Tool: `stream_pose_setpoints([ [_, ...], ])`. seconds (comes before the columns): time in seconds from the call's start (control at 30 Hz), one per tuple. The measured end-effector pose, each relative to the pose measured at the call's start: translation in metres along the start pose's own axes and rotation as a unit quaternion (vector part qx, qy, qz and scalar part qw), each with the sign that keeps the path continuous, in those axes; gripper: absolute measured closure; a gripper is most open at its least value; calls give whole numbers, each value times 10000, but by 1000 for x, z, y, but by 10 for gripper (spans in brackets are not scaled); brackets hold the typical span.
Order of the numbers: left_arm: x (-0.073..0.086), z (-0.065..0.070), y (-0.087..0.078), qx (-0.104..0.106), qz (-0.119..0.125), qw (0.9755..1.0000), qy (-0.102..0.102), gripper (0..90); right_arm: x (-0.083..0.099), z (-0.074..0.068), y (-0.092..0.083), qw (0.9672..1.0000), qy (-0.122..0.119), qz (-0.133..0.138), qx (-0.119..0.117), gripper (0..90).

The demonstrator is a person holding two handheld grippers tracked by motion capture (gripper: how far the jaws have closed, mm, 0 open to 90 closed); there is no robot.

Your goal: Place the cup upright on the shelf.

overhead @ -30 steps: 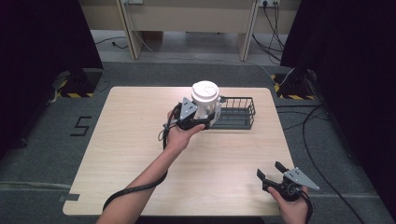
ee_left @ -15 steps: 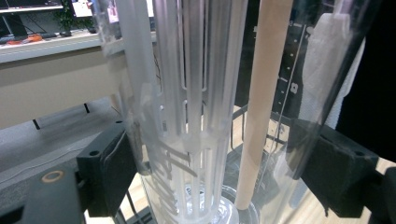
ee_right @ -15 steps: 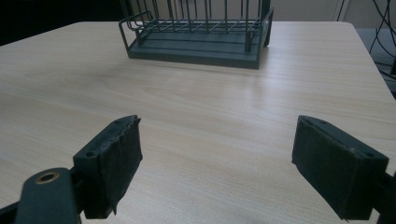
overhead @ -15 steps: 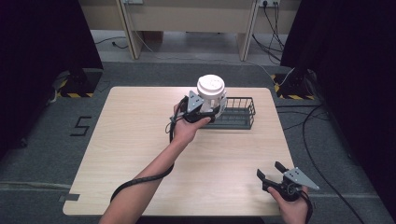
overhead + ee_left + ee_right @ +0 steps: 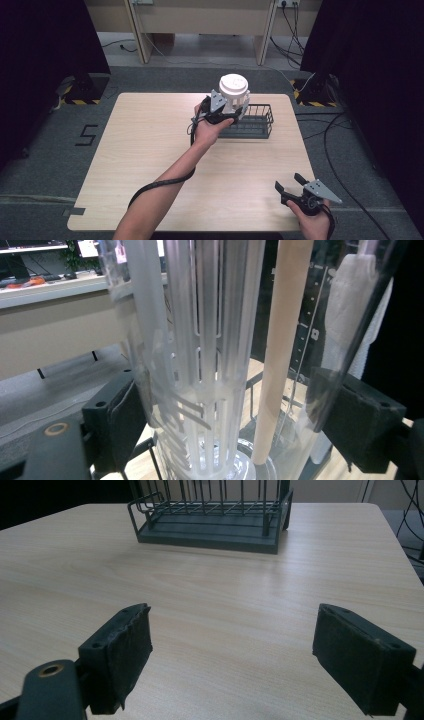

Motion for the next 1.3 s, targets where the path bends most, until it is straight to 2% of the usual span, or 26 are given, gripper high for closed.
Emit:
stream_pose_setpoints([
  [0.6, 5, -6, 36, -225, -230, 9994, -93, 177, 0, 0, 0, 10000, -90, -2, -24, 165],
  [1.3, 38, 4, 53, -274, -636, 9974, -212, 176, 0, -1, 0, 10000, -15, -24, -50, 165],
])
Point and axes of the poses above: each handheld gripper's, and its own axes: y roughly forward along the jaws, x roughly out of its underside, z roughly to its right, the point moved 2 cm from there along y, roughly forward along the jaws, and after that the axes turned 5 degrees about z, right-handed, at the moved point
